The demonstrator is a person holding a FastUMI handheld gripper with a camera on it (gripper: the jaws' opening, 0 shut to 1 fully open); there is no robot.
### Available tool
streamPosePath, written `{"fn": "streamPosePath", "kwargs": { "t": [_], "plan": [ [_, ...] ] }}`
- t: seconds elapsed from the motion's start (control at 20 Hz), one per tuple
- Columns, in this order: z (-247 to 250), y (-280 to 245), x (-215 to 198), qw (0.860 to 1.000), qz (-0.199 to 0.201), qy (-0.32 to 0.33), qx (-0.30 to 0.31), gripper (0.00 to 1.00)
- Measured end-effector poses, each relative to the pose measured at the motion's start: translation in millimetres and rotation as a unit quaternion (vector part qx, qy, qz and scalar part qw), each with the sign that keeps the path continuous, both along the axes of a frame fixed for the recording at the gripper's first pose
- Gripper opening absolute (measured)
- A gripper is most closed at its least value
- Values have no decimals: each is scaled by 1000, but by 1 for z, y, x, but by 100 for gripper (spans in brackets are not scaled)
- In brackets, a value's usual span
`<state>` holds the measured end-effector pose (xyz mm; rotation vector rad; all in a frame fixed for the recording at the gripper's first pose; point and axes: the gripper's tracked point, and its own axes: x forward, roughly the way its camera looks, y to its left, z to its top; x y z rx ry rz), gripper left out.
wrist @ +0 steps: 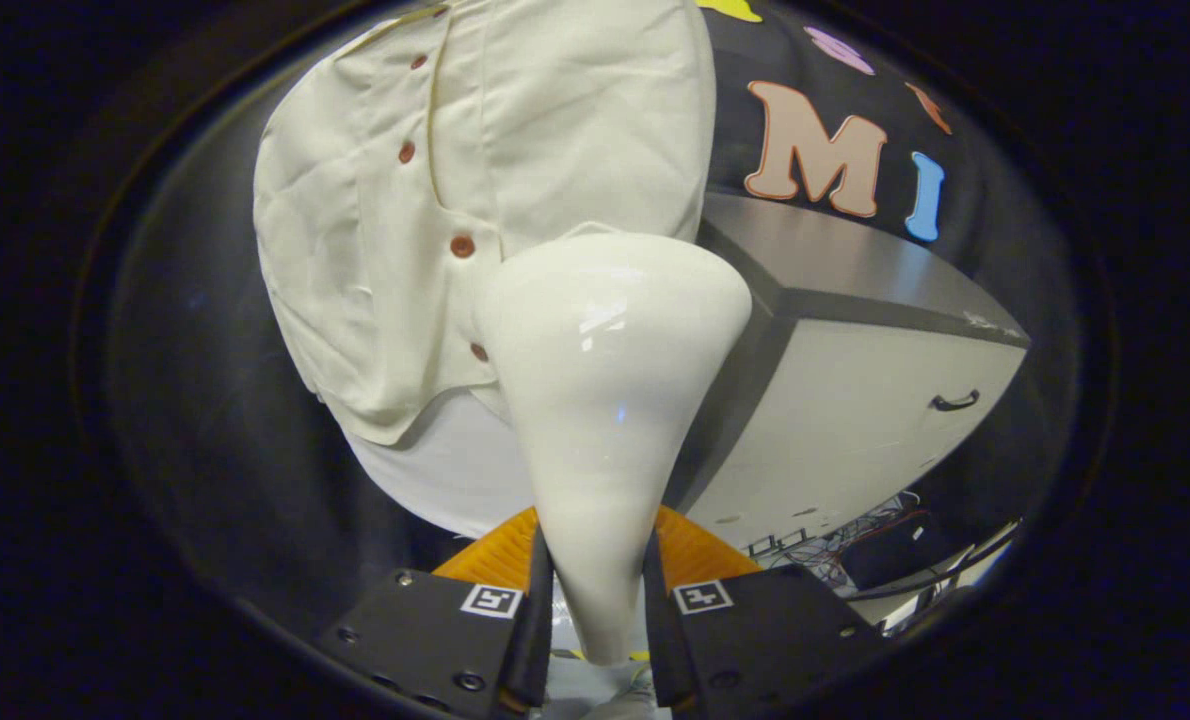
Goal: Iron the clothes twice with a garment steamer, once on the left side and once on the right side.
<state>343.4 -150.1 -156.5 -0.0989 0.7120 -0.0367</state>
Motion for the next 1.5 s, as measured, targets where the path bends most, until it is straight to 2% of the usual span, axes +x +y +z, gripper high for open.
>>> {"fn": "streamPosePath", "kwargs": {
  "t": [0.2,0.6,0.8,1.15,1.5],
  "plan": [
    [39,3,-14,998,-23,-50,3,40],
    [150,-4,-83,990,-13,-139,19,40],
    [193,-22,-118,983,-22,-180,14,40],
    [229,-51,-164,972,-45,-227,43,40],
    [226,-59,-204,967,-44,-245,51,40]
  ]
}}
